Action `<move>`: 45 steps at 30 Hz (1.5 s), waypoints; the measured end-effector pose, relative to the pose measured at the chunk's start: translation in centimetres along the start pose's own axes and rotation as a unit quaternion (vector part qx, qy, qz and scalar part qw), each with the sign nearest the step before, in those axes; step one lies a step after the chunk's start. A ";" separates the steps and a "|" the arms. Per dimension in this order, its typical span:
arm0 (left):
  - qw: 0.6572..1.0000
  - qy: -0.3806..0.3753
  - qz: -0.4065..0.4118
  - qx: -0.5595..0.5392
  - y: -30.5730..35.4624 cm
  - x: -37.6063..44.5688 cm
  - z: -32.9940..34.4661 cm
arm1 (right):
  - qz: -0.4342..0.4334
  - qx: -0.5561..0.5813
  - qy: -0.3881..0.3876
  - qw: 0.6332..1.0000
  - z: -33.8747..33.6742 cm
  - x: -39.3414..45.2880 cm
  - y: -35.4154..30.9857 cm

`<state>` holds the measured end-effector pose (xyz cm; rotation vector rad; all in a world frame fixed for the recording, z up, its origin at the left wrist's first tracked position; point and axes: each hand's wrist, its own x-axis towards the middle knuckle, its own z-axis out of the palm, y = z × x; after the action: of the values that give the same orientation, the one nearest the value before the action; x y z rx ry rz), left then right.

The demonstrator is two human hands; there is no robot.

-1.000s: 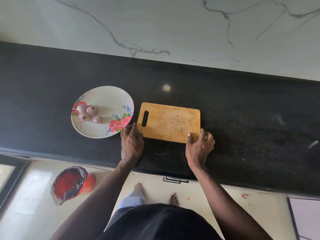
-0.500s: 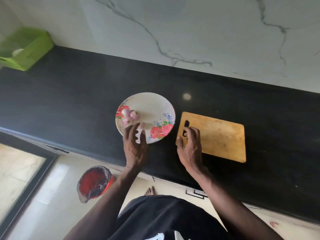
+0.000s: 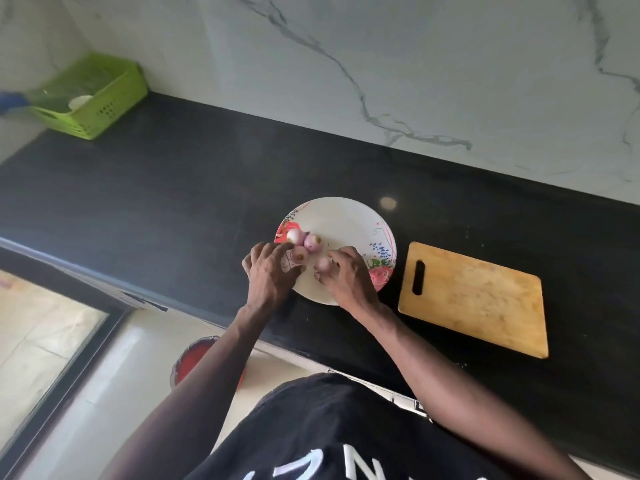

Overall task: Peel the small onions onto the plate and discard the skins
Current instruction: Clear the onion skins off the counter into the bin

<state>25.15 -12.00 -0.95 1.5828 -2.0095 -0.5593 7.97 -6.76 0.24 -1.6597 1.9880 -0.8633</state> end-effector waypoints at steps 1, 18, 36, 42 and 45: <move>1.000 0.005 0.006 0.001 0.0 0.1 0.1 | 0.001 -0.008 0.006 1.000 0.5 0.1 0.0; 0.968 -0.020 0.204 -0.148 10.0 -3.7 7.0 | 0.143 0.147 0.267 0.942 -8.8 -8.9 7.3; 0.937 -0.145 0.291 -0.125 19.7 -5.9 16.0 | 0.122 -0.036 0.262 0.957 -15.4 -12.3 18.0; 0.933 -0.143 0.312 -0.110 19.6 -6.2 15.8 | 0.100 -0.012 0.267 0.958 -15.5 -12.9 18.4; 0.933 -0.151 0.313 -0.091 19.5 -6.2 15.9 | 0.102 -0.012 0.255 0.961 -15.3 -13.0 18.7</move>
<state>1.56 -1.37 -2.37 0.7046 -2.4400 -0.7276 -12.96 10.82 -2.45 -1.2953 2.4593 -1.2875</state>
